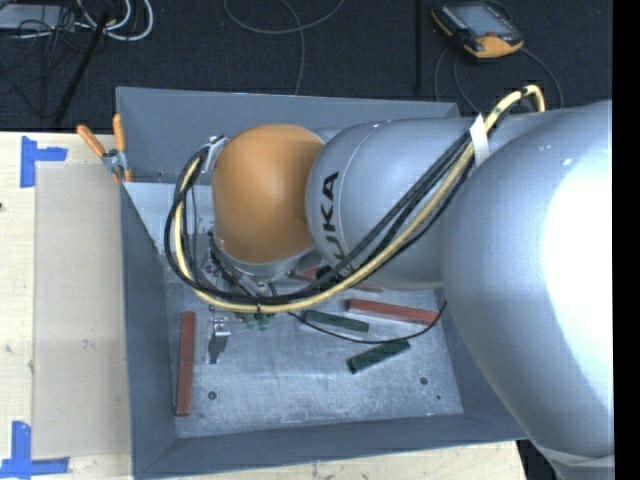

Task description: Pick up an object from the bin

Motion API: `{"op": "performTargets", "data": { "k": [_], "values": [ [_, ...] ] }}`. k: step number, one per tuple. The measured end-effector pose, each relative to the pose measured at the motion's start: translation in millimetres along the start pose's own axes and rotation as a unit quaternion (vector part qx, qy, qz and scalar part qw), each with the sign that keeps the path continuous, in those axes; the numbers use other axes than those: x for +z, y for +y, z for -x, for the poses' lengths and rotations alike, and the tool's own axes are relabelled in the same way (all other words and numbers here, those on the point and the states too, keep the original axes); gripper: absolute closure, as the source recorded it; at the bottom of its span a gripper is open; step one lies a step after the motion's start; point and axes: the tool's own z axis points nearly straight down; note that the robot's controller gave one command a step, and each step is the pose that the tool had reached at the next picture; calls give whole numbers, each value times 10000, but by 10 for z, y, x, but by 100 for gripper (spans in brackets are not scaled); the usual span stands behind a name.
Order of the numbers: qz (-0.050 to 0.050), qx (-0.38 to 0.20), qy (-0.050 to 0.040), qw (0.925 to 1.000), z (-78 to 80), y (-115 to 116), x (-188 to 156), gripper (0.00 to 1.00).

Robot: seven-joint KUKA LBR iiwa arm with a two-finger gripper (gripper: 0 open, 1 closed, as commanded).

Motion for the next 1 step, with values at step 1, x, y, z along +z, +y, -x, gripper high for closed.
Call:
{"op": "performTargets", "data": {
  "k": [1],
  "values": [
    [7,-31,-15,10000,3,69,612,0]
  ]
}}
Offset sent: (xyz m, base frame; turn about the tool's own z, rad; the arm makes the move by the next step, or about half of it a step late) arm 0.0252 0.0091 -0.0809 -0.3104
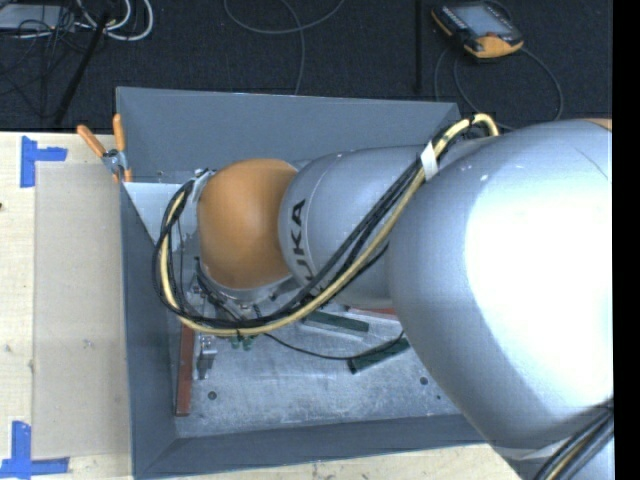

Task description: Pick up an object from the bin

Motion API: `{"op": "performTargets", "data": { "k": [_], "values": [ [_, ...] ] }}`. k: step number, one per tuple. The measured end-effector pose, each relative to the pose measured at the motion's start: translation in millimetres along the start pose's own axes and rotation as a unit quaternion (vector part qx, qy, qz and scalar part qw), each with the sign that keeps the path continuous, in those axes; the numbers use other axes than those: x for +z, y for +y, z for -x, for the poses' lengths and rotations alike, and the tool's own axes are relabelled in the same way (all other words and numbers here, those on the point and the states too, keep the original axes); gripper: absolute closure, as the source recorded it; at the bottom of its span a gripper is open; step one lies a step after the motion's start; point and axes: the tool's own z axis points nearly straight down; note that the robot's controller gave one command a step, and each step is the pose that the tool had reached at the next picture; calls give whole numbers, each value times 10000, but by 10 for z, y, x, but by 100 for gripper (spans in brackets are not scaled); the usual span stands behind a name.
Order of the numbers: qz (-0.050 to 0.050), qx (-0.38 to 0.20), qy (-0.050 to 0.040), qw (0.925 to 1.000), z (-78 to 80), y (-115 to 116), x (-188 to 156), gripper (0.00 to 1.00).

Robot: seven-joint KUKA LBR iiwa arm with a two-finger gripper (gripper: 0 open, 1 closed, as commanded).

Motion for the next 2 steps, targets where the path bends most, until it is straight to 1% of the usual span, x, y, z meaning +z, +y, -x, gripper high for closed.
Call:
{"op": "performTargets", "data": {
  "k": [1,2],
  "values": [
    [13,-1500,-13,9887,269,31,169,100],
    [6,-1493,-3,9888,264,19,184,0]
  ]
}}
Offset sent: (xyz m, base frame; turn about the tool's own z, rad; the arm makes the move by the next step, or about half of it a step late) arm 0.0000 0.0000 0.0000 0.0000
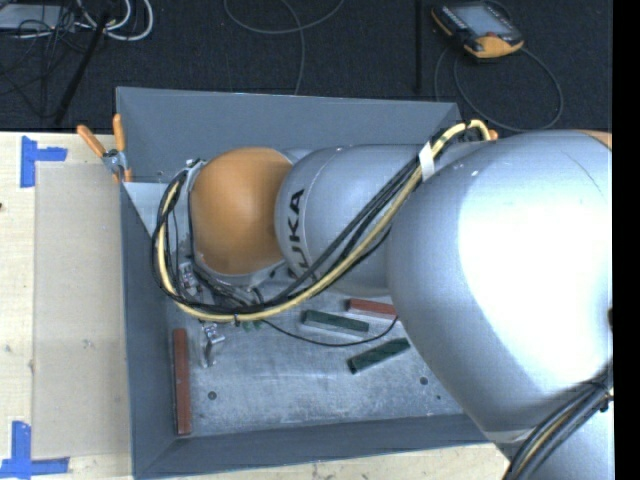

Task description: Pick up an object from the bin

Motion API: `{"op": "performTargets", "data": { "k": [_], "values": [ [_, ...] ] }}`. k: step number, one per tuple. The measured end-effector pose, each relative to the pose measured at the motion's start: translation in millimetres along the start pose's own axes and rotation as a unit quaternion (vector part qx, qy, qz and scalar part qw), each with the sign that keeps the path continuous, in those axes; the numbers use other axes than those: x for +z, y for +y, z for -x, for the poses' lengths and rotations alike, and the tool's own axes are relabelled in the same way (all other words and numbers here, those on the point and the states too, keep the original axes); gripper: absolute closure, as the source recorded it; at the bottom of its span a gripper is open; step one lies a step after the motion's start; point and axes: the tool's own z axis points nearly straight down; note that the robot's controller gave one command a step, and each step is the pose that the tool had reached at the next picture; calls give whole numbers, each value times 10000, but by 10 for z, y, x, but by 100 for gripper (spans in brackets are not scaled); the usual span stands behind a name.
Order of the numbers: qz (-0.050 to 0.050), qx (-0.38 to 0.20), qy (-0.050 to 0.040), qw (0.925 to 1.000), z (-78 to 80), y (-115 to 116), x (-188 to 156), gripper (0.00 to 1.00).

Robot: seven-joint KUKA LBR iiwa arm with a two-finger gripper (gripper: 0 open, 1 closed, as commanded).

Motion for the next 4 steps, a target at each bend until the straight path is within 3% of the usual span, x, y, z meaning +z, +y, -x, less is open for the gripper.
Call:
{"op": "performTargets", "data": {
  "k": [1,2,3,4],
  "values": [
    [0,4,2,10000,-1,-2,1,0],
    [-3,-943,18,9955,-34,-10,-57,0],
    [-2,-1287,17,9917,-40,-21,-90,0],
    [4,-1471,24,9891,12,-196,-435,0]
  ]
}}
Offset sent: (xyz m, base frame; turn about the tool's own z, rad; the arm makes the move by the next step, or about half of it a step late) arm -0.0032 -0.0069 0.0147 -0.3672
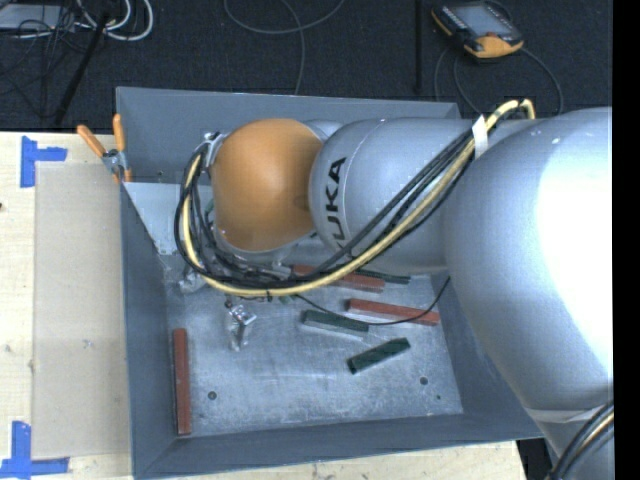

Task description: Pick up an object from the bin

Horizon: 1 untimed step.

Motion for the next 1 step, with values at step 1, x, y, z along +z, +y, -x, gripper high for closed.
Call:
{"op": "performTargets", "data": {
  "k": [1],
  "values": [
    [-18,106,-40,9999,24,-27,-53,0]
  ]
}}
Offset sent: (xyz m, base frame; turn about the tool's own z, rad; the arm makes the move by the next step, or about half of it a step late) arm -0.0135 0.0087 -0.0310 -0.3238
